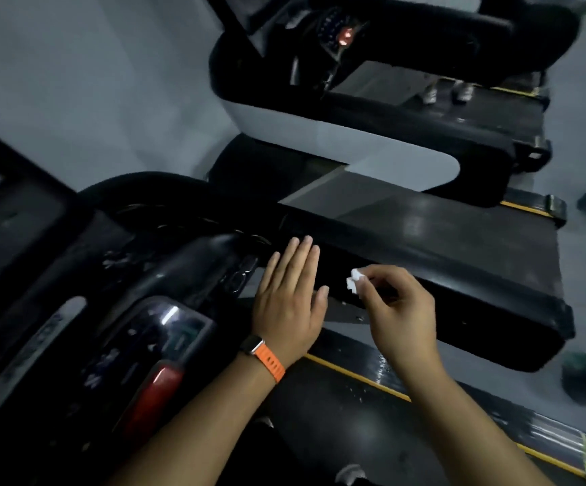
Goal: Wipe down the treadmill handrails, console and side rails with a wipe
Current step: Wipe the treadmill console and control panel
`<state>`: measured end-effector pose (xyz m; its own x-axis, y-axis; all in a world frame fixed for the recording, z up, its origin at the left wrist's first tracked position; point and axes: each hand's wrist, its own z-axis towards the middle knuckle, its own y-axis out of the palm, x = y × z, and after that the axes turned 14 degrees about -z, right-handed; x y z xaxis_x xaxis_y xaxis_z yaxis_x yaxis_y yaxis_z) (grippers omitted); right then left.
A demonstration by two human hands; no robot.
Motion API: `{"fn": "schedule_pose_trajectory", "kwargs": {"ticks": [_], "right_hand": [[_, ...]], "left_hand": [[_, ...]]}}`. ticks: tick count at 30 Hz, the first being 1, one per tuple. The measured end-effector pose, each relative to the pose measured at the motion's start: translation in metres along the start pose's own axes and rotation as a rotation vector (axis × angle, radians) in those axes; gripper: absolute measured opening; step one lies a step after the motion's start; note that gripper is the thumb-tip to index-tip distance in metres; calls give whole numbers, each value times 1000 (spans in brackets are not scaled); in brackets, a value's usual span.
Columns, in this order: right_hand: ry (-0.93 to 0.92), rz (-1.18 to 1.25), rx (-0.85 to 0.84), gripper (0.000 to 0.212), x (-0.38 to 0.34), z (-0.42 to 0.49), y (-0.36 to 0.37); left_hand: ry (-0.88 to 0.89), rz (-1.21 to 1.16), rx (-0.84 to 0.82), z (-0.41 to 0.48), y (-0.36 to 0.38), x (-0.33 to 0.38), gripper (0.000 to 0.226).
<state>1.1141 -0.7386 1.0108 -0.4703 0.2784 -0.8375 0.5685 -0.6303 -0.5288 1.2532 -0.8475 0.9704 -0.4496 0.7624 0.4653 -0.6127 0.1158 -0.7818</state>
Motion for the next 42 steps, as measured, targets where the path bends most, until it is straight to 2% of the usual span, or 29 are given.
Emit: {"fn": "schedule_pose_trajectory", "kwargs": {"ticks": [8,11,14,17,22,25,27,29,32,34,37,42], "right_hand": [[-103,-38,-307,11,-28,-3,81],[-144,-92,-409,13,-26,-8,127],[-210,-182,-507,4,-10,-8,171],[-332,-291,-568,20,5,-2,206],[-619,-484,-582,12,18,10,245],[-837,-520,-599,20,28,23,247],[-838,-537,-545,21,30,35,246],[-764,-528,-492,18,27,38,251],[-806,-462,-583,13,26,26,254],[-870,-419,-638,20,35,29,246],[-869,-385,-647,29,49,38,239],[-850,-373,-645,24,41,44,249]], "left_hand": [[-282,186,0,-63,-51,-60,59],[-388,260,-35,-90,-64,-95,60],[-452,330,-110,-105,-67,-118,65],[-493,382,-163,-110,-60,-129,69],[-545,451,-198,-111,-43,-128,69],[-566,490,-195,-110,-36,-126,71],[-590,507,-192,-109,-32,-126,73],[-614,534,-189,-108,-29,-125,75],[-627,578,-181,-108,-27,-125,77],[-645,598,-160,-107,-26,-125,78],[-670,616,-162,-105,-24,-124,78],[-686,624,-176,-104,-22,-122,76]]}}
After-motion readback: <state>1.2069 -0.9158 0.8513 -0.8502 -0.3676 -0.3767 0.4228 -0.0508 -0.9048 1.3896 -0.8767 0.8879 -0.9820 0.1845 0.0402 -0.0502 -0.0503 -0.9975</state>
